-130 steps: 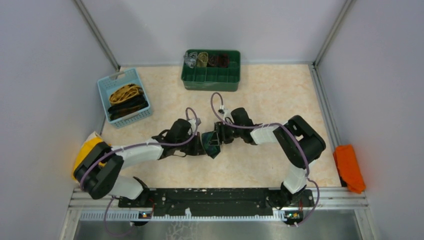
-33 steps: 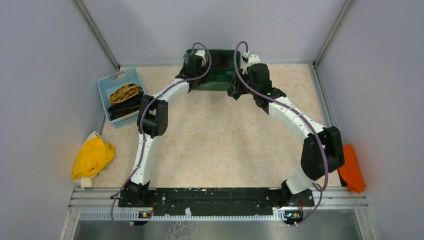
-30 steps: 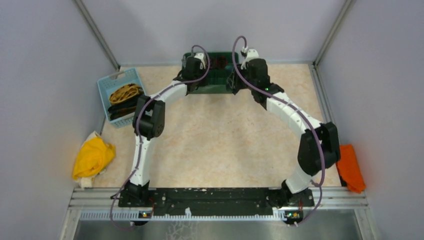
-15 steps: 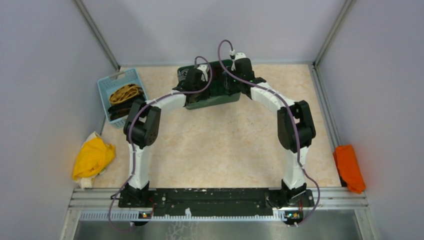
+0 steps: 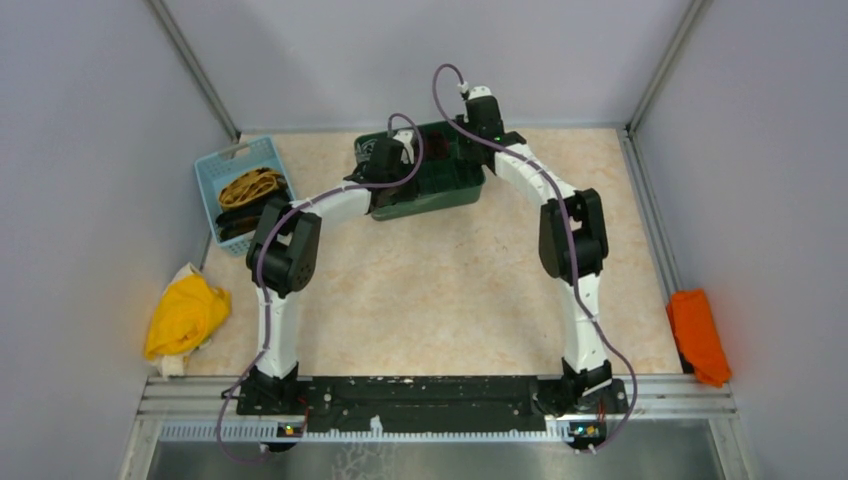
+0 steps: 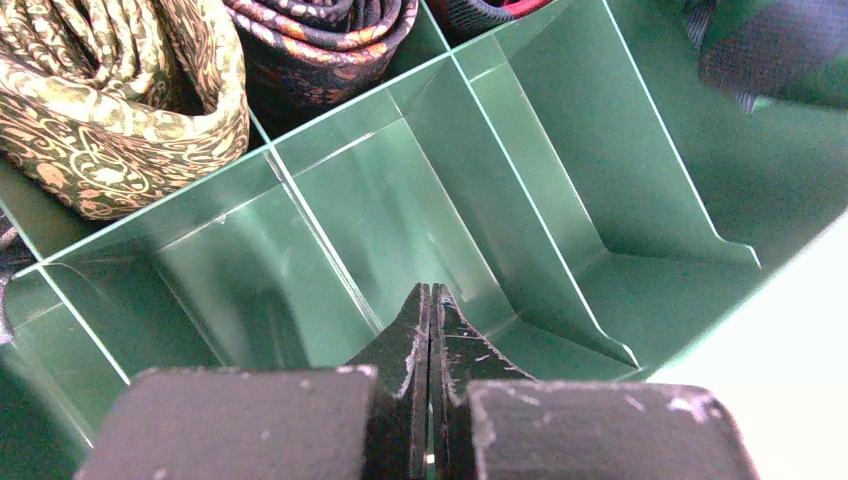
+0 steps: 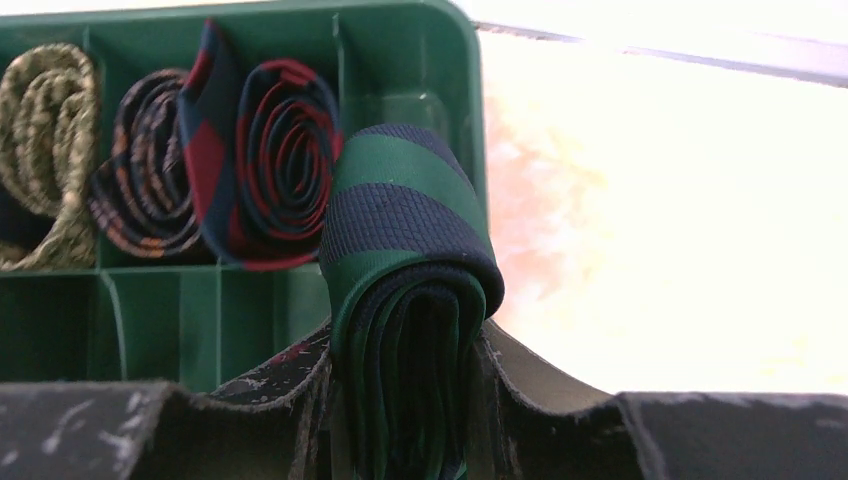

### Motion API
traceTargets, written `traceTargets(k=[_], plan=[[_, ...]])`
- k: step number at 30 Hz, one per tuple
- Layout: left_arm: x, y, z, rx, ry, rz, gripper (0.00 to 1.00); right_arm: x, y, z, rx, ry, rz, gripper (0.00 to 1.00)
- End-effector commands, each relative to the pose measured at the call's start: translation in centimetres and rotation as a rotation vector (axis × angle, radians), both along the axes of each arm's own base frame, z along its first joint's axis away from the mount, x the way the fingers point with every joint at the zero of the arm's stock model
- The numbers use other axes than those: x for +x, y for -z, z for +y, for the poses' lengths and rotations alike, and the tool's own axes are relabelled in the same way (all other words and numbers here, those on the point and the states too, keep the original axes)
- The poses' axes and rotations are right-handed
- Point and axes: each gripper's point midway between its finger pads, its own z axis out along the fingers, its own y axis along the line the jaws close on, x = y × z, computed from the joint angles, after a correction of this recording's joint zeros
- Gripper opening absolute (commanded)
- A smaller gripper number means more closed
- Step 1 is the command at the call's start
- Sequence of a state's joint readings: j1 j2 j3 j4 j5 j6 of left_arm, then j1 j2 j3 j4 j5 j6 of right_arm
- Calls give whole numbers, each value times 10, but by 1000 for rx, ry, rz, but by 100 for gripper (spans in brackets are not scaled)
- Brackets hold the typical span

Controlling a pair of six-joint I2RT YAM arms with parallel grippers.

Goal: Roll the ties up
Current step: Place the tie in the storage box.

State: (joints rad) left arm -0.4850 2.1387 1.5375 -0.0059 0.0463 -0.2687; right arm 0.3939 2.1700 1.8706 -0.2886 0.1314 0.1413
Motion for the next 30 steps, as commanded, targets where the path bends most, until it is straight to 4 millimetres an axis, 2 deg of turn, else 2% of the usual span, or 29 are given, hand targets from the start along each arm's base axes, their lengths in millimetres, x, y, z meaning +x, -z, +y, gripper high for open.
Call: traceTargets(k=[1,5,8,21,25,30], plan=[[-12,3,5,34,10,27,0,6,7,-20,-104,19,63,0],[-11,2,8,45,0,28,0,-5,29,-26,-169,-3,155,0],[-11,0,9,50,-7,23,0,-22,43,-25,-173,-48,214,0],[-12,7,9,47,-5,34,0,-79,73,-16,-244,-224,406,0],[-12,5,9,45,-5,30,0,-87,87,-18,-261,-210,464,0],[-13,3,10,44,-1,27,0,-81,100,-24,-303,-120,515,0]])
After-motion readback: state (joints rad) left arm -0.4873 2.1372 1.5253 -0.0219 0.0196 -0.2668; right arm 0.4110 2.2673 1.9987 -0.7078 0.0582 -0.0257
